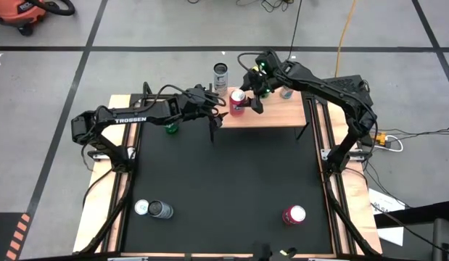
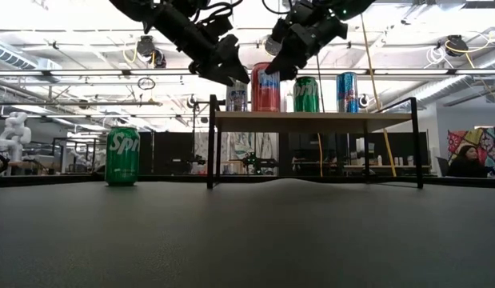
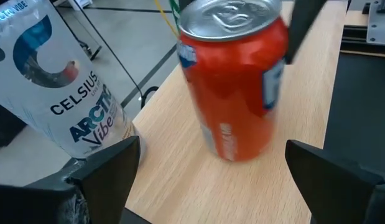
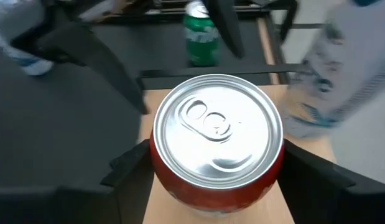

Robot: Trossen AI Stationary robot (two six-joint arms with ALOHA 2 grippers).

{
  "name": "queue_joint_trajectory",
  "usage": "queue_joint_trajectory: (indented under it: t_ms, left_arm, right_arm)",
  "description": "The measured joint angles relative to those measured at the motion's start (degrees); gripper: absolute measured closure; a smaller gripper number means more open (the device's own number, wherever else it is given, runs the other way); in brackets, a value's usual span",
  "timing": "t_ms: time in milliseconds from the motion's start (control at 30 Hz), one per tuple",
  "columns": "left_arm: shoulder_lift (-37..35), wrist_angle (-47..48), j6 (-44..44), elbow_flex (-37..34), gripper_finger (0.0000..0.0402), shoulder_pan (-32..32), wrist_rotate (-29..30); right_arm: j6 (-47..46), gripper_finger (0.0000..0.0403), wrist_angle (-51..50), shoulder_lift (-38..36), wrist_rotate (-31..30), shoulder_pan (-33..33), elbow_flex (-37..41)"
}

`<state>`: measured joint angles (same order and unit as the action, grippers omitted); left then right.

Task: Place canned beverage on shelf
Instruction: Put the left orange soda can on the shelf

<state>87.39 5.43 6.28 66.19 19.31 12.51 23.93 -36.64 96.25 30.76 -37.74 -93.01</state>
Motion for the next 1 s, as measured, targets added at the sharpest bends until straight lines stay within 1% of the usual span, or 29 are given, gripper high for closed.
queue_joint_trajectory:
  t_ms: [100,200,367,500,667,867,1000]
  left_arm:
    - [0.0,0.08,-0.02,0.0,0.0009,0.0,0.02]
    - [0.0,0.33,-0.02,0.0,0.0009,0.0,0.0]
    - [0.0,0.36,-0.02,0.0,0.0009,0.0,0.02]
    - [0.0,0.38,-0.02,0.0,0.0009,0.0,0.0]
    - [0.0,0.99,-0.04,0.0,0.0009,0.0,0.0]
    - [0.0,1.08,-0.04,0.0,0.0009,0.0,0.0]
    - [0.0,1.08,-0.04,0.0,0.0009,0.0,0.0]
  right_arm:
    - [-1.27,0.0126,1.64,-0.54,-5.44,-0.03,0.02]
    - [-2.24,0.0127,3.46,-1.33,-7.49,-0.62,0.07]
    - [-3.19,0.0124,8.46,-2.26,-7.98,-2.07,0.05]
    - [-3.76,0.0123,10.3,-1.59,-8.31,-4.05,0.05]
    - [-3.77,0.0122,10.28,-0.66,-8.38,-5.88,0.05]
    - [-2.9,0.0122,10.04,-0.07,-5.23,-6.23,0.05]
    - [-2.39,0.0122,9.98,0.24,-5.04,-6.07,0.05]
